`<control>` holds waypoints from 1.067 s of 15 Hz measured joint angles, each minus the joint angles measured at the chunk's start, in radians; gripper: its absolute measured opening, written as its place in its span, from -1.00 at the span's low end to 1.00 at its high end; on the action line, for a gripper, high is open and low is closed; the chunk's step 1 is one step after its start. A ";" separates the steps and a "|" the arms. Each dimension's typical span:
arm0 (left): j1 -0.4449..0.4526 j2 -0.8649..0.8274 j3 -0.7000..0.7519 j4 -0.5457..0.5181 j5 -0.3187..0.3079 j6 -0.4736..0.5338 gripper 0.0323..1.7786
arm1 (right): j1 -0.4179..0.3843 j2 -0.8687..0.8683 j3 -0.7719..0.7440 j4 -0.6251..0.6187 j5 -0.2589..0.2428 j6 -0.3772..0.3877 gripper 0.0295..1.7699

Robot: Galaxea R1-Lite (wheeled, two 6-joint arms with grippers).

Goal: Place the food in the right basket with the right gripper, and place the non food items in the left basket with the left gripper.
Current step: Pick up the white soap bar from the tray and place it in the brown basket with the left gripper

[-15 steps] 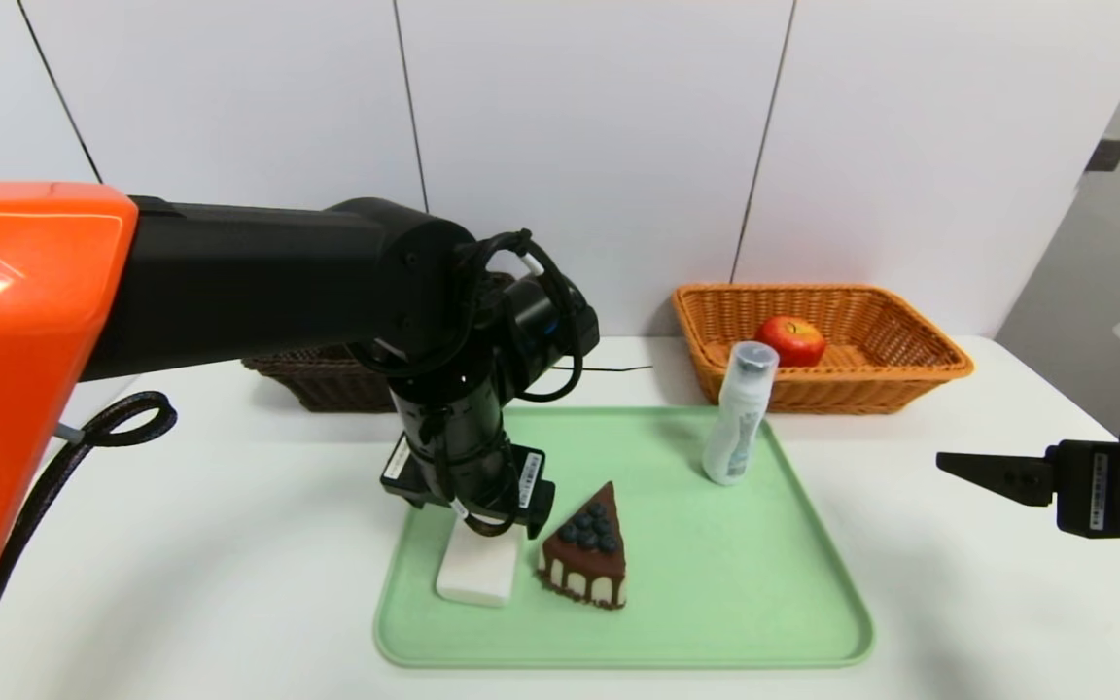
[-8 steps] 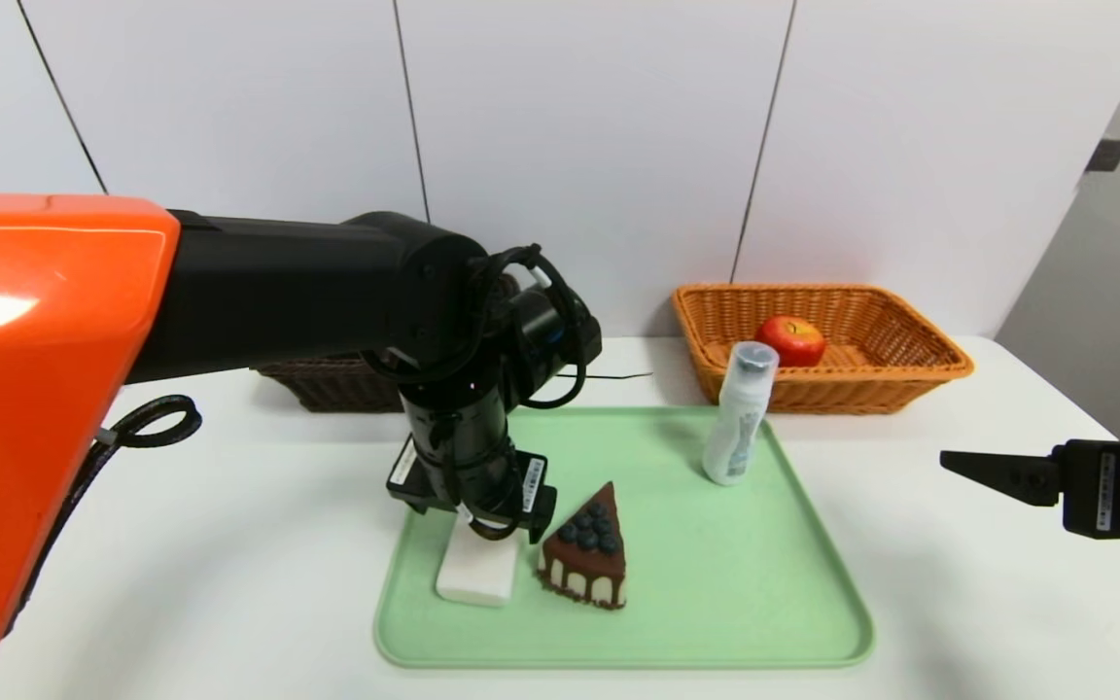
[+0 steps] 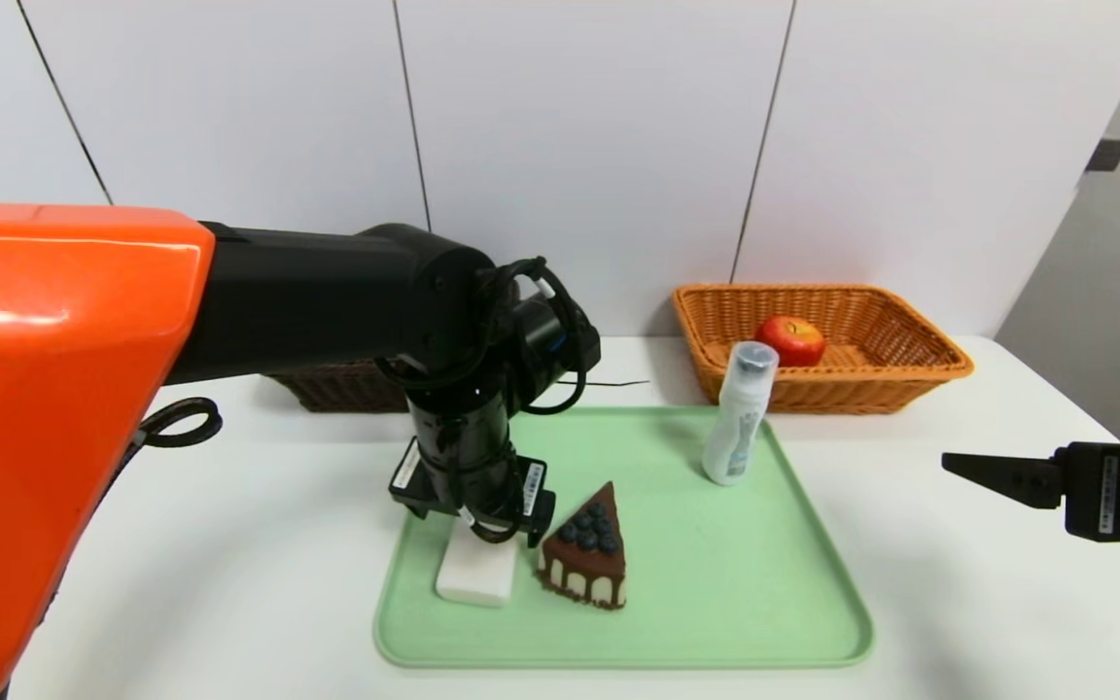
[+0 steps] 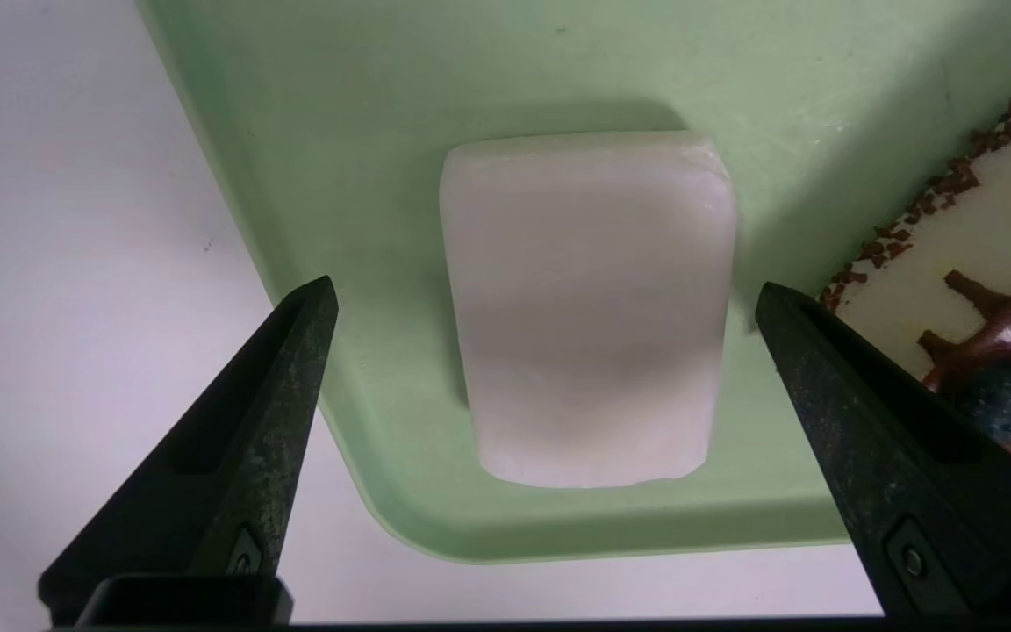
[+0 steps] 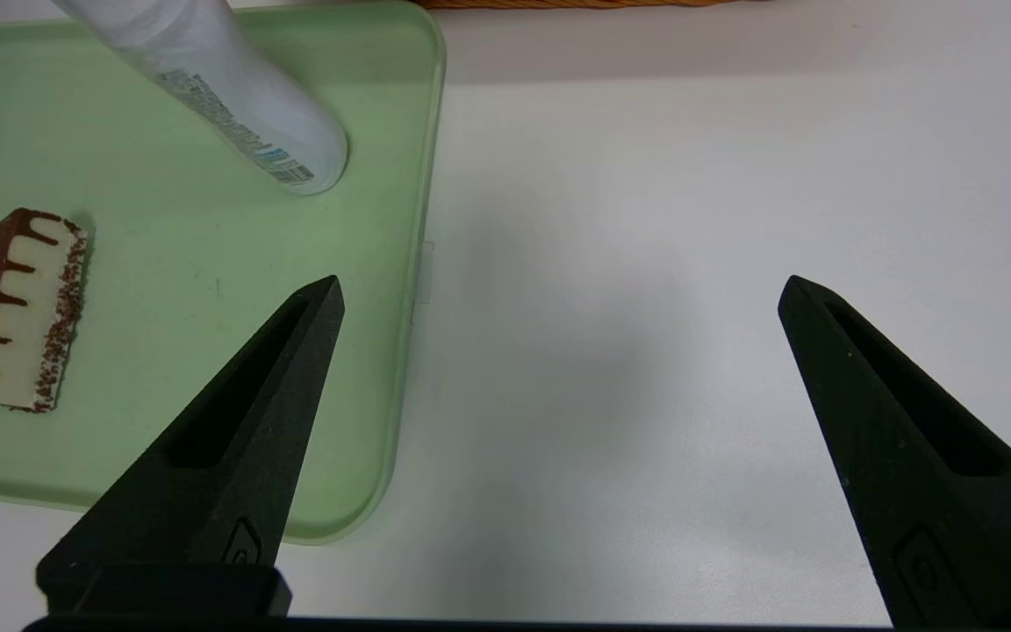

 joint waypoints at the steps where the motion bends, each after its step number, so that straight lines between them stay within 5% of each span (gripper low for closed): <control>1: 0.002 0.001 0.001 0.000 0.000 0.000 0.90 | 0.000 -0.001 0.001 0.000 0.000 -0.001 0.93; 7: 0.007 0.013 0.004 0.000 -0.072 -0.003 0.90 | 0.000 -0.001 0.003 0.001 0.000 0.000 0.93; 16: 0.024 0.028 0.003 0.000 -0.070 0.001 0.90 | 0.000 0.004 0.005 0.000 0.000 -0.003 0.93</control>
